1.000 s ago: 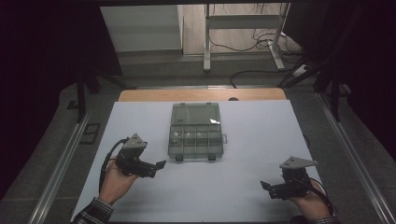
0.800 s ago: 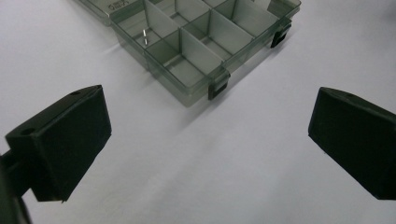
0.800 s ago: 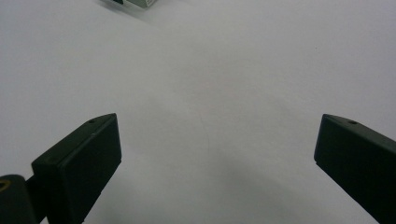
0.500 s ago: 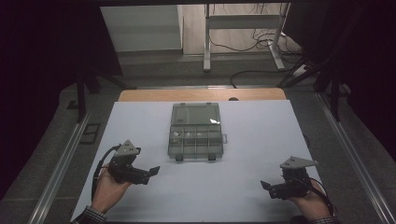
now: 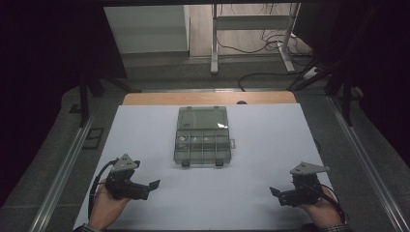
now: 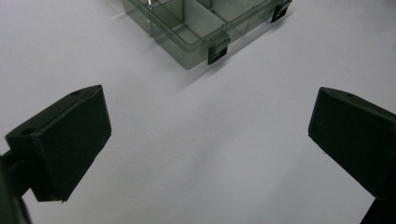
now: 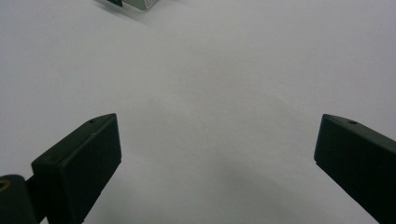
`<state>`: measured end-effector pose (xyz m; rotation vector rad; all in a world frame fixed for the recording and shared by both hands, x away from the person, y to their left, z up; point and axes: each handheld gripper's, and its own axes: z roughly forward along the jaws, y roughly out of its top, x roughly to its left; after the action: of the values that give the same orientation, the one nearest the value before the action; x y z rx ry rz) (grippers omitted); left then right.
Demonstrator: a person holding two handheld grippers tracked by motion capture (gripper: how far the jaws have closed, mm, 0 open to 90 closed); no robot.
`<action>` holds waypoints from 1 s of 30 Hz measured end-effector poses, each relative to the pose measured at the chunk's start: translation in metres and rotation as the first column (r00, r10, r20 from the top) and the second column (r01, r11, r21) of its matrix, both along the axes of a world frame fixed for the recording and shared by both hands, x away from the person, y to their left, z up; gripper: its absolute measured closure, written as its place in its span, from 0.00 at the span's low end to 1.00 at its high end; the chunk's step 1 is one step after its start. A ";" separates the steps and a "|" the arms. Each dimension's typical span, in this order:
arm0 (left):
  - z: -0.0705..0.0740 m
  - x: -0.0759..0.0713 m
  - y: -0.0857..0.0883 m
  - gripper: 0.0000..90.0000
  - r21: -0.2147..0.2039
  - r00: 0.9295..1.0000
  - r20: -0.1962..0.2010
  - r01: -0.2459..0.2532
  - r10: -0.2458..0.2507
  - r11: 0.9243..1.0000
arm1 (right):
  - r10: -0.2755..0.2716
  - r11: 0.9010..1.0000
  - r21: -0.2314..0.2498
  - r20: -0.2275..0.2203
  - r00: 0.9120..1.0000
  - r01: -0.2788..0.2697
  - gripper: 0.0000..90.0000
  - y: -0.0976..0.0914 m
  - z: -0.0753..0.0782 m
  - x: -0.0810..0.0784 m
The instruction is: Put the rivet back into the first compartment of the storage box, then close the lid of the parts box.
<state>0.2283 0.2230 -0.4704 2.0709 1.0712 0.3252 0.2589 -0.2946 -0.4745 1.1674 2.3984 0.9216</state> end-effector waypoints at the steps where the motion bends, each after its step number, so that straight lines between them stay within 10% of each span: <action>1: 0.000 -0.001 0.000 0.00 0.004 1.000 0.002 -0.002 0.002 1.000 | 0.000 1.000 0.000 0.000 1.000 0.000 0.01 0.000 0.000 0.000; 21: -0.010 -0.011 0.008 0.00 0.039 0.999 -0.024 -0.021 0.022 0.999 | 0.004 1.000 -0.007 0.001 1.000 -0.004 0.01 0.001 0.000 0.000; 30: -0.012 -0.009 0.010 0.00 -0.036 0.999 -0.033 0.001 -0.003 0.999 | 0.009 1.000 -0.006 0.004 1.000 -0.009 0.00 0.003 0.001 0.000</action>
<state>0.2194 0.2332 -0.4819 2.0513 1.0870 0.2695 0.2591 -0.2918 -0.4739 1.1521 2.4036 0.9188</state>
